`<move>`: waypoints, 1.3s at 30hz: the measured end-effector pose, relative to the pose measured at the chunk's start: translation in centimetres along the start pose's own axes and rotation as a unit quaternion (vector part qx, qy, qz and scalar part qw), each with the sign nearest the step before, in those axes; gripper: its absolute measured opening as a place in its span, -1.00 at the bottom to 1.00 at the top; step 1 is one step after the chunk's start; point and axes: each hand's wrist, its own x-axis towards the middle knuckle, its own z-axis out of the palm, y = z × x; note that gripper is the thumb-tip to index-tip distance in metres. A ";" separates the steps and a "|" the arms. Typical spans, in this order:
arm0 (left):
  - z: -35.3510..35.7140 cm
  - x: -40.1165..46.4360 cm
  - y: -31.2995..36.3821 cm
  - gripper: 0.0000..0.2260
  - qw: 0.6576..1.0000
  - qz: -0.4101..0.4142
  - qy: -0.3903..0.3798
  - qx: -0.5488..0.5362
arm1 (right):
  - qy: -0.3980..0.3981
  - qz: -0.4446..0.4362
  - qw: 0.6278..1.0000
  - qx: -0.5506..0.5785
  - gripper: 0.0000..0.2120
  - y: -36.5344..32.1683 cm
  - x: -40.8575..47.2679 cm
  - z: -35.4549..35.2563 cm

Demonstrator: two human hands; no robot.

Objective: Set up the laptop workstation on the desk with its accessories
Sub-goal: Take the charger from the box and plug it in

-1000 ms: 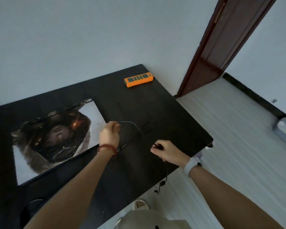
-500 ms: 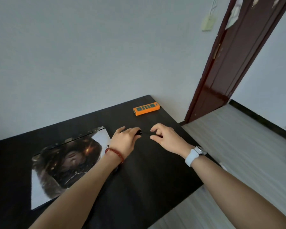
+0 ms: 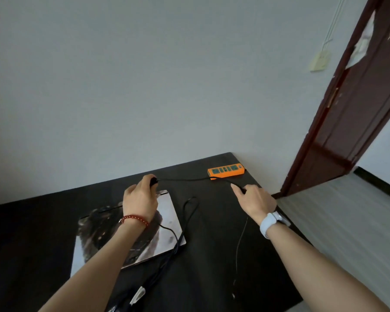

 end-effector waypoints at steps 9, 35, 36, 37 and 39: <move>-0.9 0.0 -4.4 -0.77 0.943 0.149 -0.243 0.172 | -0.263 0.101 0.567 0.774 -0.72 -5.8 3.8 -1.0; 2.1 2.2 -4.7 -0.89 0.699 -0.455 -0.186 -0.519 | -0.400 -0.081 0.814 0.414 -0.73 -12.0 0.0 6.8; 1.5 1.9 -5.4 -0.86 0.721 -0.428 -0.200 -0.507 | -0.397 -0.022 0.797 0.455 -0.67 -12.8 0.8 6.7; 1.5 1.8 -6.4 -0.86 0.743 -0.406 -0.217 -0.486 | -0.403 0.021 0.775 0.486 -0.60 -13.6 1.5 6.6; 1.1 1.6 -7.7 -0.87 0.775 -0.368 -0.246 -0.451 | -0.430 0.062 0.720 0.541 -0.51 -15.5 2.6 6.1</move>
